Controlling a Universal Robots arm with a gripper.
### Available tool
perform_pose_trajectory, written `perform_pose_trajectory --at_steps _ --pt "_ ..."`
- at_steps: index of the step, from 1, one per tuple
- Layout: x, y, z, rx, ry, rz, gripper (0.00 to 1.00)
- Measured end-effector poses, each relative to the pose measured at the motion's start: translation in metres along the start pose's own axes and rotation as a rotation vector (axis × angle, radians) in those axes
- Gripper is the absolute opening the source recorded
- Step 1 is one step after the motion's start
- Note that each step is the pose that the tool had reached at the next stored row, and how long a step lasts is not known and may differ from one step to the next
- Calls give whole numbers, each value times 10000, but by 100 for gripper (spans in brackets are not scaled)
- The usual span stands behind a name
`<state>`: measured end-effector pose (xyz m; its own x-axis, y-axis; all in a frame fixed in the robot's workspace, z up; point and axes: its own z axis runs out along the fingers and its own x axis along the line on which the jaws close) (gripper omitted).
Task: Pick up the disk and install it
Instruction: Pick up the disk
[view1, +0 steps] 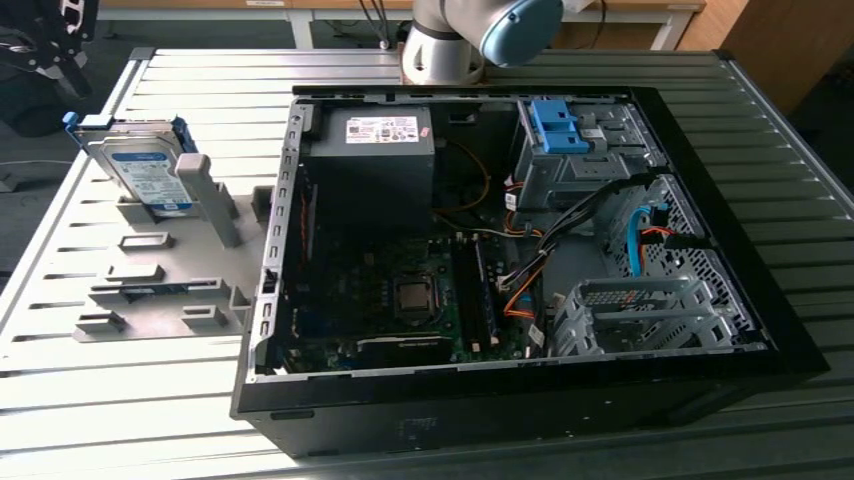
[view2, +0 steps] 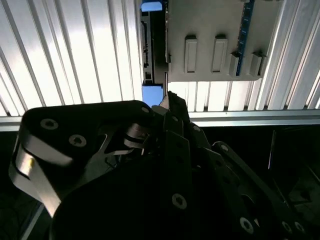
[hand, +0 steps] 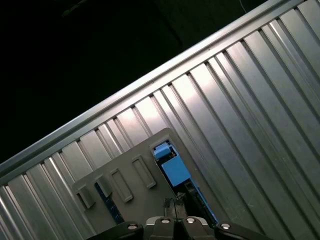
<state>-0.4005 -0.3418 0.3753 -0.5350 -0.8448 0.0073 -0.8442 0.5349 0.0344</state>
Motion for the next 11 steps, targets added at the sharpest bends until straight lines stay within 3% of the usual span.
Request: perform_pose_trajectory --at_steps 3,4,11 --pt "1 -1 4 -262 -415 -35 11" --pt "0 -1 6 -288 -455 -85 11" --pt "0 -2 36 -309 -394 -1335 11"
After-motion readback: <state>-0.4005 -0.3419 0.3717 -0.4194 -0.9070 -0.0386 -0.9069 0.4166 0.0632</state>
